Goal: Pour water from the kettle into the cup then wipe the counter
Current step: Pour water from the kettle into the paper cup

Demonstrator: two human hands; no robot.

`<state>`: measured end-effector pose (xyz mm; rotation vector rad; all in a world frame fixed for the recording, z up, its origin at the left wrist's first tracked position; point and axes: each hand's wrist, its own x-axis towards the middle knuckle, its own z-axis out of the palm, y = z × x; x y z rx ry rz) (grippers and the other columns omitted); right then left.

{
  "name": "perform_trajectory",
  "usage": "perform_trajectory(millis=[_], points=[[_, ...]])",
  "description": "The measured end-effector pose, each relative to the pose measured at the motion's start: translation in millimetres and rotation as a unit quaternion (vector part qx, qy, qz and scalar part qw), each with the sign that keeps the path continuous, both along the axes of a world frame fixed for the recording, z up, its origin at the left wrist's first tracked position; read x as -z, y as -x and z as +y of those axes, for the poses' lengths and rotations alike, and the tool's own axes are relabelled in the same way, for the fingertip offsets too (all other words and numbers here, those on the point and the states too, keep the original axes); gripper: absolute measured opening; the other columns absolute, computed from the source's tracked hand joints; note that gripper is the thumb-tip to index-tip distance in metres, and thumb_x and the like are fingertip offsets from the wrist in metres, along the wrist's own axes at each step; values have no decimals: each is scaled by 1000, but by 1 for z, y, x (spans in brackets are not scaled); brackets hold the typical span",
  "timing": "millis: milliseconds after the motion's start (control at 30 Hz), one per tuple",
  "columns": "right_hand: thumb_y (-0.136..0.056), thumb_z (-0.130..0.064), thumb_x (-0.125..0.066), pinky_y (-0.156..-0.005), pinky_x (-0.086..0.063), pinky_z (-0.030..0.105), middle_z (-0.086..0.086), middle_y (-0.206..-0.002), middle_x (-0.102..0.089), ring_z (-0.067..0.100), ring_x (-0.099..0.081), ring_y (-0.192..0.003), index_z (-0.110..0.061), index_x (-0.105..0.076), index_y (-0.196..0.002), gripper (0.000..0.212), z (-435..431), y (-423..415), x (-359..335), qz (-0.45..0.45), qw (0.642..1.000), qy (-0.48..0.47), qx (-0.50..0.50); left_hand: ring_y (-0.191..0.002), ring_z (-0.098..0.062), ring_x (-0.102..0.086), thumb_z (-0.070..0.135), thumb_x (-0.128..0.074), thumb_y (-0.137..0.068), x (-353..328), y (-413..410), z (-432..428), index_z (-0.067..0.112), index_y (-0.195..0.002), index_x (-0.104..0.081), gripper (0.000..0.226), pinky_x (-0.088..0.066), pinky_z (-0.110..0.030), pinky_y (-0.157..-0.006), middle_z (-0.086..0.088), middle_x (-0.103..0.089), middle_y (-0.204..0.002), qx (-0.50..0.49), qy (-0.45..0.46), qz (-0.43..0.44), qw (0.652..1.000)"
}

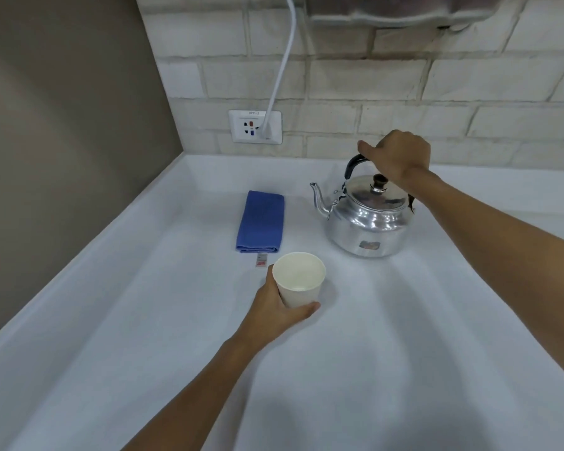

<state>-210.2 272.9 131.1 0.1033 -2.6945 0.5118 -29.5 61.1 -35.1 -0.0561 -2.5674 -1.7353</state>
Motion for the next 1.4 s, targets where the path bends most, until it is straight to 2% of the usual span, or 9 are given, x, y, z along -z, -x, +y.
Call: perform_trajectory(millis=[233,367,567,700,900,1000,1100,1267,1400], points=[[-77,-49,-47,-45,-22,26,-1,-37,-26,19,-28,-39,-17,-27,-39,53,12,-39,-22,38,997,-57,-33,-107,-4,-51,47,-82,-58,1,0,0,41,-121,-32,80,-44,-7,-76,15,-53,-118,0,-3,10,1000],[-74,-46,-49,-46,-19,27,0,-38,-23,21,-24,-42,-17,-24,-41,50,13,-64,-32,44,994,-96,-38,-108,-8,-53,49,-81,-58,3,2,0,38,-121,-35,79,-44,-19,-85,11,-55,-119,-1,1,13,1000],[-77,-49,-49,-47,-20,26,3,-37,-31,22,-30,-43,-12,-34,-39,55,12,-92,-41,73,986,-138,-65,-106,-6,-54,49,-81,-58,5,3,0,38,-120,-37,77,-43,-18,-82,14,-56,-116,3,-9,20,1000],[-79,-48,-50,-47,-21,25,9,-39,-41,29,-42,-49,-3,-51,-43,58,4,-103,-47,106,973,-182,-93,-106,-7,-54,50,-81,-58,6,3,0,34,-123,-38,79,-44,-21,-84,12,-55,-118,8,-7,21,1000],[-79,-50,-49,-46,-16,23,4,-35,-35,26,-36,-44,-8,-45,-40,58,-12,-115,-56,128,958,-224,-124,-108,-11,-53,47,-81,-60,7,4,0,26,-130,-38,85,-43,-21,-84,7,-55,-122,6,-1,24,1000],[-79,-51,-49,-46,-17,23,4,-34,-32,27,-36,-42,-3,-51,-42,60,-22,-119,-59,132,951,-240,-141,-109,-12,-53,44,-81,-61,7,5,0,26,-130,-37,84,-43,-22,-86,6,-55,-124,8,-4,26,1000],[-79,-49,-50,-47,-18,23,4,-34,-31,30,-41,-45,-2,-58,-46,58,-29,-122,-62,137,944,-257,-155,-108,-12,-52,43,-81,-62,7,4,0,26,-130,-37,83,-42,-19,-83,7,-54,-124,13,-5,27,1000],[-79,-48,-50,-47,-15,23,4,-34,-30,30,-37,-44,-4,-53,-43,57,-35,-128,-64,135,939,-270,-165,-108,-11,-53,43,-81,-61,7,4,0,27,-129,-37,82,-42,-20,-84,7,-55,-122,9,-4,29,1000],[-81,-45,-50,-47,-14,23,2,-34,-22,23,-24,-39,-5,-47,-41,56,-38,-132,-66,132,934,-287,-169,-105,-8,-51,42,-81,-62,5,4,0,28,-129,-37,82,-38,-3,-72,11,-53,-120,7,-4,29,1000]])
